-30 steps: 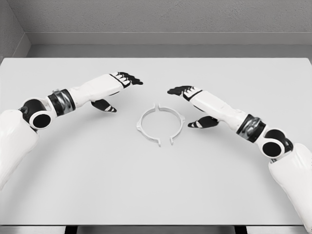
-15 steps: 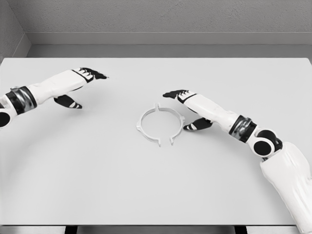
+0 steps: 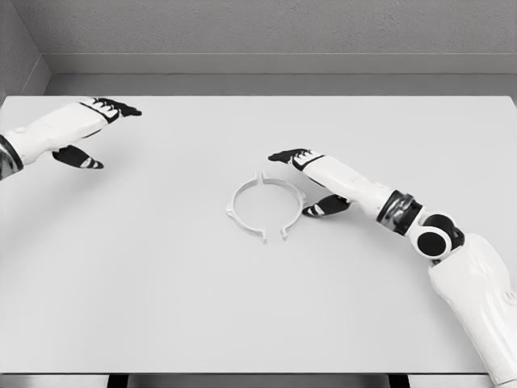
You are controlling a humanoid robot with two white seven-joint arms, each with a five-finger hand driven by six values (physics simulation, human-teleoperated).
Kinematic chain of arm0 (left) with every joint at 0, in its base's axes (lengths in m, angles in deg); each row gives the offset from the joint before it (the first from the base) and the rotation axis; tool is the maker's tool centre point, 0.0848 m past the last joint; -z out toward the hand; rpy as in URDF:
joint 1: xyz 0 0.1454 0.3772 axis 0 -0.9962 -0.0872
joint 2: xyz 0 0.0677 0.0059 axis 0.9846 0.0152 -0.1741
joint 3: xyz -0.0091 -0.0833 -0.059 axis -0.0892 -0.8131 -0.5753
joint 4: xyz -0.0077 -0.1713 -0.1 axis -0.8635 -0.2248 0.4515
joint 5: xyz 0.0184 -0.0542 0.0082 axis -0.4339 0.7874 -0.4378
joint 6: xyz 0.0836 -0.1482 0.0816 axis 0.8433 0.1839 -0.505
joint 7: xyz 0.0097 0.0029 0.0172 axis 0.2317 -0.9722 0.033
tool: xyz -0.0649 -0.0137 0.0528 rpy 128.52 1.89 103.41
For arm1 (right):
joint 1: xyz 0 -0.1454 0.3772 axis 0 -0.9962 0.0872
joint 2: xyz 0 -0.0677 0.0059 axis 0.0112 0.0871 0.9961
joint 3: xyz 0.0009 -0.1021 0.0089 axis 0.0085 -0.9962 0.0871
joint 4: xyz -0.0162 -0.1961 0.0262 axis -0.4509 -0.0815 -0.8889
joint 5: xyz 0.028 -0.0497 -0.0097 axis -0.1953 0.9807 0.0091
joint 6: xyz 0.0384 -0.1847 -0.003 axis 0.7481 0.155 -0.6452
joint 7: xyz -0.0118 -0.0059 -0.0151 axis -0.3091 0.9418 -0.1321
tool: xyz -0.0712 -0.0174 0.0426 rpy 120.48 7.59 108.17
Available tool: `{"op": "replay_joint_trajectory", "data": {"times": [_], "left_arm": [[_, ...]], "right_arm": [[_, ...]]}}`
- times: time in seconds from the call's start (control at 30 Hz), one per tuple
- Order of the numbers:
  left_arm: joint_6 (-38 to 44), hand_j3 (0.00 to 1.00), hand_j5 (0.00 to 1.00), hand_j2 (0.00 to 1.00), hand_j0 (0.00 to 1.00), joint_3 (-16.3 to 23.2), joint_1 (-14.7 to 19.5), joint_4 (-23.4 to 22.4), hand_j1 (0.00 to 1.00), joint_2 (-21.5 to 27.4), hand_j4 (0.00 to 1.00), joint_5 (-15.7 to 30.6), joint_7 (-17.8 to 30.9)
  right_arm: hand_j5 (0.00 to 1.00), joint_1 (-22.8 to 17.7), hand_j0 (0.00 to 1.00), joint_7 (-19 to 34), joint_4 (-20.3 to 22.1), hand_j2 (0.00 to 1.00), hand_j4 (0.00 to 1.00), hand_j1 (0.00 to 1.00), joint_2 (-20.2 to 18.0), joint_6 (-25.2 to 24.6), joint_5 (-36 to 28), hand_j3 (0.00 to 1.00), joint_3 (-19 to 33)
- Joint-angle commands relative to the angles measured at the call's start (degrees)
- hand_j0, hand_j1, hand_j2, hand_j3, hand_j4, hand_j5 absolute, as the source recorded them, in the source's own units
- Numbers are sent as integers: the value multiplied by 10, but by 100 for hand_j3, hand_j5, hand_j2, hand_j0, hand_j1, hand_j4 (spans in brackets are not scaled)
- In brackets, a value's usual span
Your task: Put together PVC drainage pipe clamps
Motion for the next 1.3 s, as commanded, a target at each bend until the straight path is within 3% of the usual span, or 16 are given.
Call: {"op": "replay_joint_trajectory", "data": {"times": [0.0, 0.37, 0.8, 1.03, 1.27], "left_arm": [[1, 100, 100, 100, 100, 2, 0, 1, 100, -8, 100, 2, 3], [1, 100, 100, 100, 100, 5, 1, 1, 100, -17, 100, 1, 5], [1, 100, 100, 100, 100, 4, 0, 2, 100, -17, 100, 1, 5], [1, 100, 100, 100, 100, 4, 0, 2, 100, -16, 100, 2, 5], [1, 100, 100, 100, 100, 2, 0, 0, 100, -15, 100, 2, 4]], "right_arm": [[100, 1, 100, 0, 1, 100, 100, 100, 3, -1, 1, 100, 0], [100, 4, 100, 0, -1, 100, 100, 100, 0, -1, 2, 100, 0], [100, 41, 100, -1, -25, 100, 100, 100, -3, -1, 2, 100, 4], [100, 70, 100, -3, -76, 100, 100, 100, 3, -1, 2, 100, 3], [100, 78, 100, -4, -95, 100, 100, 100, 21, -1, 9, 100, -3]]}}
